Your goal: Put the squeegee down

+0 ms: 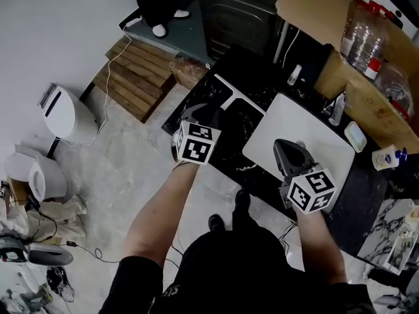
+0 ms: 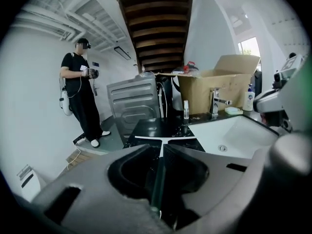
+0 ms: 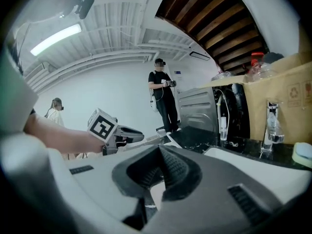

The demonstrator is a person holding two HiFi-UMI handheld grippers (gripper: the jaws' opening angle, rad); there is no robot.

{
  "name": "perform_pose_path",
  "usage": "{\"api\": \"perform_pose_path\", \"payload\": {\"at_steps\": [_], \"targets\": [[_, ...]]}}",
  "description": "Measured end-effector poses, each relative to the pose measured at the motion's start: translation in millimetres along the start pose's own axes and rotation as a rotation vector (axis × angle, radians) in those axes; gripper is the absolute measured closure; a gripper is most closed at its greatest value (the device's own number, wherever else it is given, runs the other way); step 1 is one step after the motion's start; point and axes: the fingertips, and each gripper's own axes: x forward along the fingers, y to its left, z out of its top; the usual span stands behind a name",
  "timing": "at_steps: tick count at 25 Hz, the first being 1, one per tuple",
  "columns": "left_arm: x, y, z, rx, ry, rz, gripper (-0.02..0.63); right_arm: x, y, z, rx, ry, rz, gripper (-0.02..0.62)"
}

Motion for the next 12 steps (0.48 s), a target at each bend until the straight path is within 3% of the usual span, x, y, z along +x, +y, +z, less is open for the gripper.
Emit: {"api": "perform_pose_path", "payload": {"at_steps": [6,12], "targets": [[-67,2,12,-0.030,-0.084,-0.033,0.563,2,43,15,-0.041,-0.020,0.040,0.591],[-135,7,12,-0.065,-0.172,-0.004,0.588,-4,91,15,-0.112,-0.004,0.093,0.591]]}}
